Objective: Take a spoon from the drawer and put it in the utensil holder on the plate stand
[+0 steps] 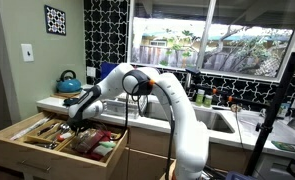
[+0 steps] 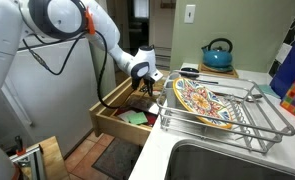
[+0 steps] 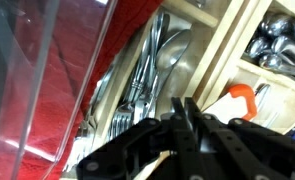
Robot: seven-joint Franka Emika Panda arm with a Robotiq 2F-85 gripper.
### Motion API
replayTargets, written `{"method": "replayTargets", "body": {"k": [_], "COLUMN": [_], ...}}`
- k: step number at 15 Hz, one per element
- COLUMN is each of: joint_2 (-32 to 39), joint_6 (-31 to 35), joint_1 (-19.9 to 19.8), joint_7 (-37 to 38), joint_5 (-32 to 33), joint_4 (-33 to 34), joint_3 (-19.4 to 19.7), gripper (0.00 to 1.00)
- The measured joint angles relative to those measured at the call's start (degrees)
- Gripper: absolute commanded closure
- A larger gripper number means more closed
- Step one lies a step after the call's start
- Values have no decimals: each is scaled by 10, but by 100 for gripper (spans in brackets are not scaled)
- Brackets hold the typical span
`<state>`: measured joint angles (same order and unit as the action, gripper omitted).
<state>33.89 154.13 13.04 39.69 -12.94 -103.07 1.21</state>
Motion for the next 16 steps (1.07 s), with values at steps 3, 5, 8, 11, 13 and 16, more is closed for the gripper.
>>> {"method": "replayTargets", "body": {"k": [3,5,8,11,13,16], "joint_2": [-28,-39,-44,-38,-29,-11], "joint_6": [0,0,11,22,24,24], "joint_1": [1,1,4,1,-1,-1], "joint_7": [0,-1,1,2,2,2], "joint_5": [3,6,20,19,18,18], "joint_4": [-31,-46,-58,-63,-62,-54], "joint_3": [0,-1,7,9,9,9], "gripper": [98,98,87,67,61,54]}}
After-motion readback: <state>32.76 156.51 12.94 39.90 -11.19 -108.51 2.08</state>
